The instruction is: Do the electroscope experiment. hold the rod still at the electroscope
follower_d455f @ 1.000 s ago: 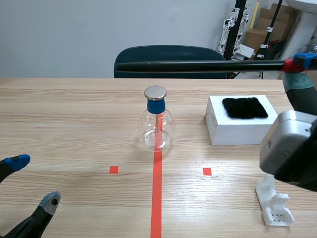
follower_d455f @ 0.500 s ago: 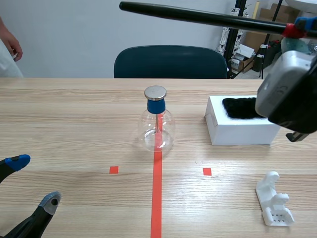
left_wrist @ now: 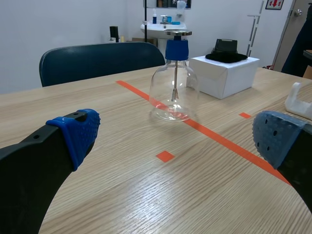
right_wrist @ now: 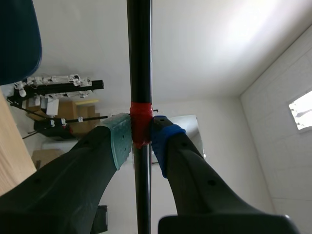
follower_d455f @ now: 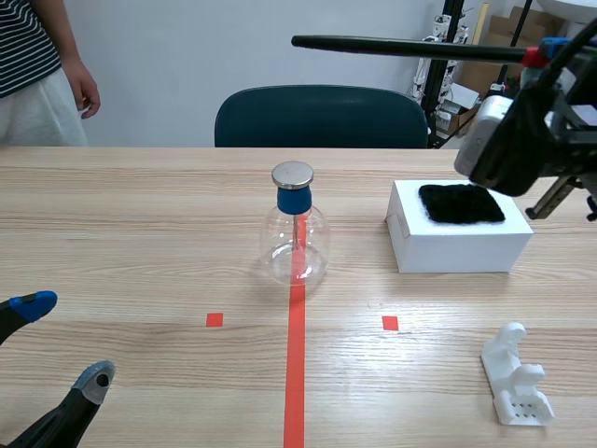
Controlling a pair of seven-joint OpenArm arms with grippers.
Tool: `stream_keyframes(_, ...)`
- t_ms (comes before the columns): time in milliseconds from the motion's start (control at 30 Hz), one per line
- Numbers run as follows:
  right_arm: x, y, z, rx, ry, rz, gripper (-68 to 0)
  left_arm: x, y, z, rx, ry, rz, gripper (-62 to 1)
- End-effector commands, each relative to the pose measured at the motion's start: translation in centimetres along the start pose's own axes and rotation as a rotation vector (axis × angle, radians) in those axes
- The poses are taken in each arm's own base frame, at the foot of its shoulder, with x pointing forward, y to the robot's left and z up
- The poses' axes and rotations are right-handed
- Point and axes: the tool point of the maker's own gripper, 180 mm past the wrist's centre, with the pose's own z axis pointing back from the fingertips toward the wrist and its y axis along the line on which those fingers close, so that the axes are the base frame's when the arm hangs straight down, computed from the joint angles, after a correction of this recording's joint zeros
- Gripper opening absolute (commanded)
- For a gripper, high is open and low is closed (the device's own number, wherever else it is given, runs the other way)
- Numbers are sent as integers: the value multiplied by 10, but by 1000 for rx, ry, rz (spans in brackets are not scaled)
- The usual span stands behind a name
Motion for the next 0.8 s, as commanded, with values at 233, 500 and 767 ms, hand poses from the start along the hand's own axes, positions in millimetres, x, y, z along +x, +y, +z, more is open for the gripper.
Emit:
stream_keyframes(233, -8, -9, -44, -81, -3, 135, -624, 9, 3, -3, -5, -36, -16, 14)
stream_keyframes(500, 2, 3, -61, -63, -87, 254, -624, 9, 3, -3, -5, -36, -16, 14)
stream_keyframes(767, 6, 19, -58, -26, -139, 325, -624, 9, 3, -3, -5, -36, -16, 14)
